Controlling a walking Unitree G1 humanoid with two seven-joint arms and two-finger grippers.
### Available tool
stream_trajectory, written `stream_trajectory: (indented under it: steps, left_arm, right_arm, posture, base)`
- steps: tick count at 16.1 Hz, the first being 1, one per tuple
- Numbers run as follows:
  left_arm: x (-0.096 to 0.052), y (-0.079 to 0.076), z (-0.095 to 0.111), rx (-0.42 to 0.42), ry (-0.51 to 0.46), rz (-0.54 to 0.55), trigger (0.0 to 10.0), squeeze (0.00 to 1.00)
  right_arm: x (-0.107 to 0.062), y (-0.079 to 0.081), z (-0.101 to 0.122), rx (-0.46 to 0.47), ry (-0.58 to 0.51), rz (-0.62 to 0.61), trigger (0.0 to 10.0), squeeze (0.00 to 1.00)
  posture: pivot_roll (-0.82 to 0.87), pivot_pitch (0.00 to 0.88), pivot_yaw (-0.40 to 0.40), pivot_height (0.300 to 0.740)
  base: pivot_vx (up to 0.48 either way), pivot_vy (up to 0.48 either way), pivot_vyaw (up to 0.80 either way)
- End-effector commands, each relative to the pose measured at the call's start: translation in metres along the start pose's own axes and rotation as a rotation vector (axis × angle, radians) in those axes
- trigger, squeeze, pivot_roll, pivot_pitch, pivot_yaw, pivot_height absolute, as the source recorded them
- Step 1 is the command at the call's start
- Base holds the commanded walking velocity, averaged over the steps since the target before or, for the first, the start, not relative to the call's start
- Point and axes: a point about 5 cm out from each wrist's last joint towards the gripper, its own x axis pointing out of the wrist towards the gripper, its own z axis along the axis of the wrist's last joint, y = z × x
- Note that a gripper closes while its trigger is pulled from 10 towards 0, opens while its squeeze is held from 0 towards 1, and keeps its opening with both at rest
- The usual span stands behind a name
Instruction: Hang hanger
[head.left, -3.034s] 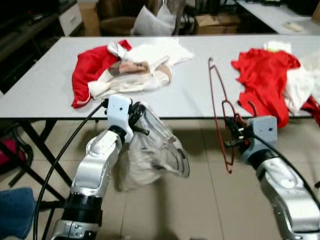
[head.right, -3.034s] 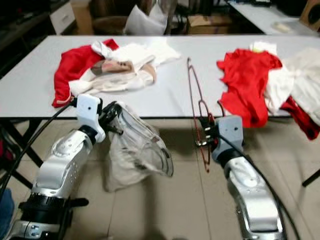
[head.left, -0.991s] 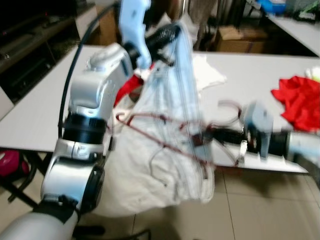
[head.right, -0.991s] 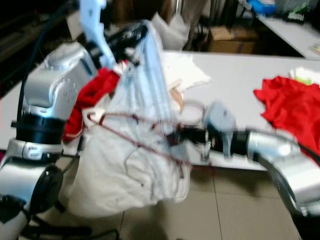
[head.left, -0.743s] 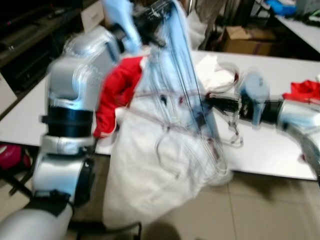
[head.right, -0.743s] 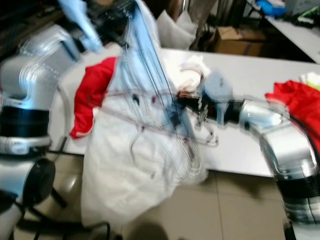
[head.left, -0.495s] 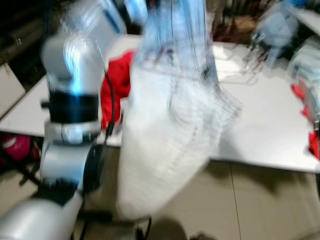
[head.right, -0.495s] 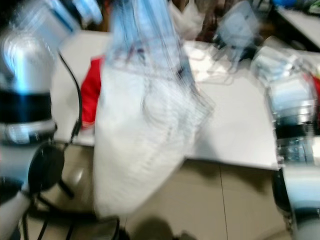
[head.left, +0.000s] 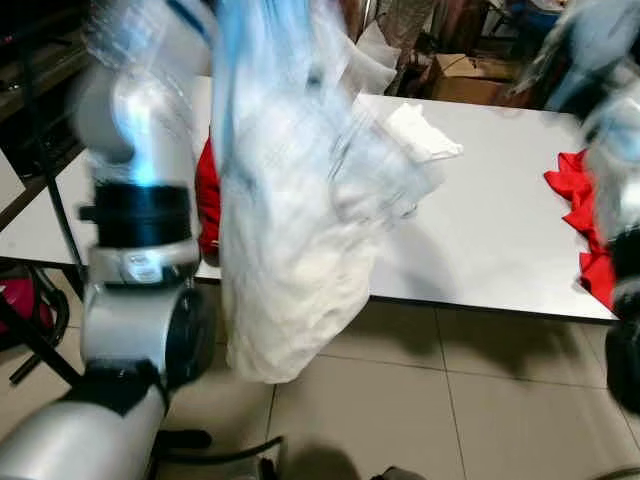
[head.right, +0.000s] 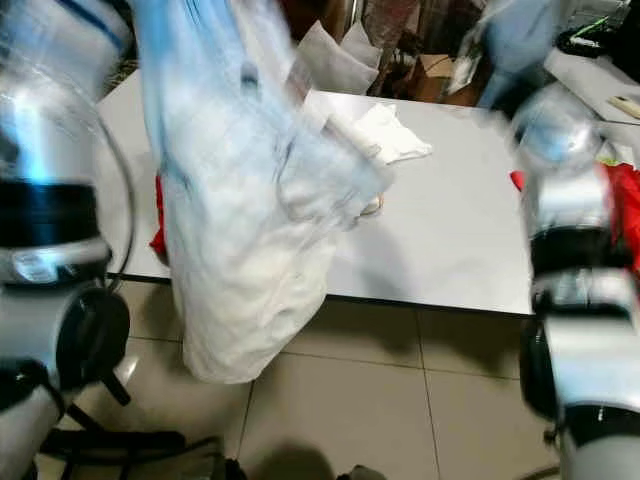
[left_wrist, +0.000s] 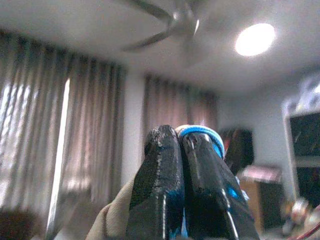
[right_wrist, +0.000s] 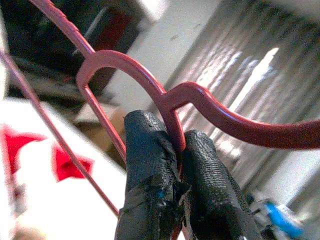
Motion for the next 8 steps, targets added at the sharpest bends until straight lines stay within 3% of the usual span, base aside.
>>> stream_trajectory:
  steps: [1,2,3,5,7,8]
  left_arm:
    - [-0.003,-0.005,-0.031,0.078,0.152,-0.004,10.0,0.0]
    - [-0.017,-0.001,-0.068,0.131,0.308,0.027,10.0,0.0]
    - [-0.026,0.003,-0.086,0.161,0.373,0.048,10.0,0.0]
    - [-0.033,0.007,-0.095,0.183,0.409,0.054,10.0,0.0]
    - [-0.038,0.017,-0.1,0.242,0.447,0.057,10.0,0.0]
    - [-0.039,0.022,-0.099,0.242,0.453,0.073,10.0,0.0]
  right_arm:
    - [-0.004,0.002,0.007,0.011,-0.041,0.041,10.0,0.0]
    - [-0.02,0.007,-0.001,0.04,-0.014,0.08,10.0,0.0]
    - [-0.034,0.01,-0.006,0.044,0.015,0.131,10.0,0.0]
    - [-0.062,0.011,-0.009,0.022,0.07,0.237,10.0,0.0]
    - [-0.103,0.002,-0.011,-0.008,0.176,0.372,10.0,0.0]
    - [-0.111,-0.001,-0.009,-0.001,0.192,0.394,10.0,0.0]
  posture:
    - [-0.13,0.0,-0.015,0.719]
    - [-0.13,0.0,-0.01,0.719]
    - [-0.14,0.0,-0.006,0.719]
    - [-0.15,0.0,0.01,0.719]
    - [-0.16,0.0,0.024,0.719]
    - [-0.16,0.0,0.028,0.719]
  base:
    - [0.0,0.0,0.0]
    - [0.0,0.0,0.0]
    - [0.0,0.0,0.0]
    - [0.0,0.0,0.0]
    - [0.0,0.0,0.0]
    - [0.0,0.0,0.0]
